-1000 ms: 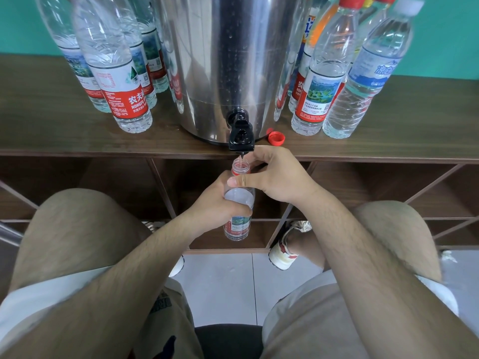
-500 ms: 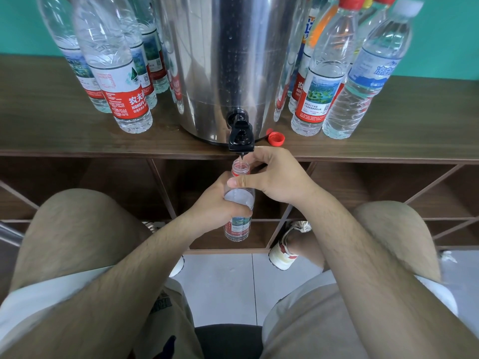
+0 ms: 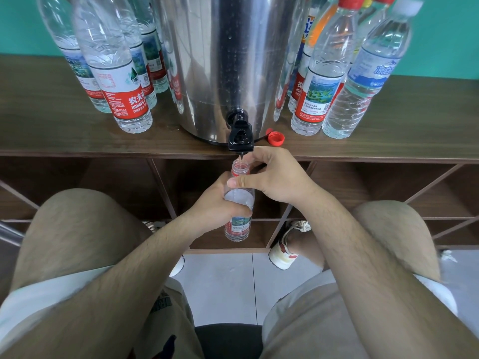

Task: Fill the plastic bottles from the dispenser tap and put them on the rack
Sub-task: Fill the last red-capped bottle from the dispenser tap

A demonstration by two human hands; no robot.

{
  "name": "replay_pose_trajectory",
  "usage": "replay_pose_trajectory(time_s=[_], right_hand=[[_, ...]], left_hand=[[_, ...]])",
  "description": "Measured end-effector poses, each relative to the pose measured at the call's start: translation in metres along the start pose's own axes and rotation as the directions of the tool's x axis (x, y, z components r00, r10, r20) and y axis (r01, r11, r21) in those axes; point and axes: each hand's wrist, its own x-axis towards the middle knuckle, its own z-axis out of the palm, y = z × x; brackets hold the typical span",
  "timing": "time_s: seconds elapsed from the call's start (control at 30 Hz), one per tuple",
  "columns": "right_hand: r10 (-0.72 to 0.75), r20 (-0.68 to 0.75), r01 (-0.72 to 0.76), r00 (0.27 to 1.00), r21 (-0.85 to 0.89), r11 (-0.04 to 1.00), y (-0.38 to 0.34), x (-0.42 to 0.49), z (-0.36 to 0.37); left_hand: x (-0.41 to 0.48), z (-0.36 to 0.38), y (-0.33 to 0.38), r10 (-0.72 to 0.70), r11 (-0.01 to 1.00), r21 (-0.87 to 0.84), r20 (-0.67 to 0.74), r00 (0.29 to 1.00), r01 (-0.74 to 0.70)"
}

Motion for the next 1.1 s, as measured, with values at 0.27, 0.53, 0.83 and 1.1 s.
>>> replay_pose_trajectory(time_s=[0.27, 0.53, 0.83, 1.1], right_hand=[[-0.011, -0.011, 0.011, 1.000, -0.006, 1.000, 0.0024, 0.0014, 0.0006], [-0.007, -0.016, 0.007, 1.000, 0.002, 1.000, 0.0028, 0.0014, 0.0007], [-0.009, -0.015, 0.009, 1.000, -0.010, 1.000, 0.0019, 0.0013, 0.0009], [-0.004, -0.016, 0.004, 1.000, 0.001, 1.000, 0.0023, 0.0014, 0.0009]], left_hand=[[0.0007, -0.0009, 0.0002, -0.004, 1.000, 0.002, 0.011, 1.000, 0.004], [0.0011, -0.0015, -0.0025, 0.005, 1.000, -0.031, 0.017, 1.000, -0.004], [0.0022, -0.0011, -0.0028, 0.003, 1.000, -0.023, 0.011, 1.000, -0.002], [0.0019, -0.0015, -0.0026, 0.009, 1.000, -0.024, 0.016, 1.000, -0.009]])
